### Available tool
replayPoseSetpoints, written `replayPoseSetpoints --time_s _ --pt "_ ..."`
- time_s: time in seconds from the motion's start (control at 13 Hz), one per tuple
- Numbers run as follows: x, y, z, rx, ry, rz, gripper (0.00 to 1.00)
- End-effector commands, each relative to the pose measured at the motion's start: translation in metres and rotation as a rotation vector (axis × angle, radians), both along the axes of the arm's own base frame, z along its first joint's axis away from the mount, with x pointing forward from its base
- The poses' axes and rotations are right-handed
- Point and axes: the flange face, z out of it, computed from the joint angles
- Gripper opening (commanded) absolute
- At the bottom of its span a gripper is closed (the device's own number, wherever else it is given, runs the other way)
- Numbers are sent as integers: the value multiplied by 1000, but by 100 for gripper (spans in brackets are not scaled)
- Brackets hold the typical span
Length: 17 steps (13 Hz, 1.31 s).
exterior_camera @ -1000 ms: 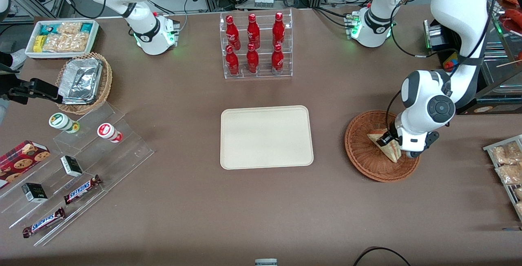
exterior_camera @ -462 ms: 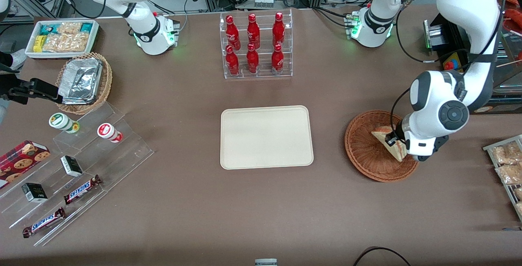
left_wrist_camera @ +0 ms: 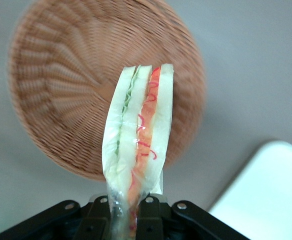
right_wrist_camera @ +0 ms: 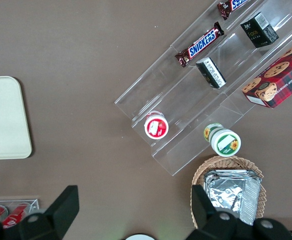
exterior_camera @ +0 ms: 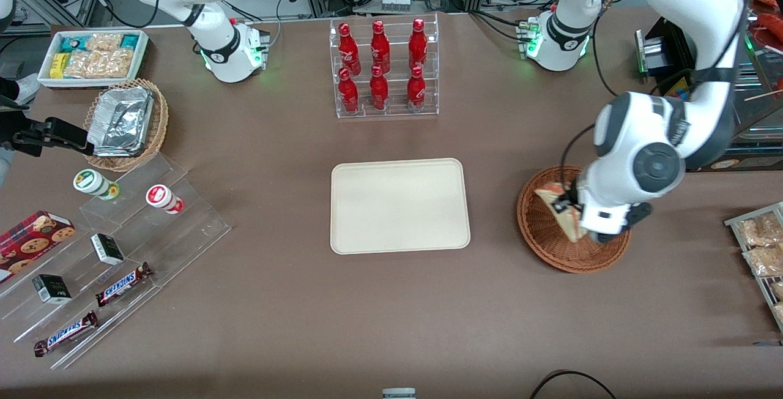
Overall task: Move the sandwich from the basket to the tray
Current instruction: 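Carry the sandwich with the left gripper over the white tray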
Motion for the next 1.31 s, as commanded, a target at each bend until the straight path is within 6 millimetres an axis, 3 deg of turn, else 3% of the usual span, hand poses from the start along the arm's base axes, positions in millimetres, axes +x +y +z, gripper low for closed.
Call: replayPoseSetpoints --time_s 0.0,0.38,0.69,0.92,1.23 --pt "-11 -60 -3 4 6 -93 0" --pt "-27 -148 -11 -18 2 -206 0" --pt "-35 -225 -32 -25 -6 -196 0" --pt "-32 -258 -42 -82 -58 -213 0" --pt "-58 -315 -69 -134 -122 -281 0"
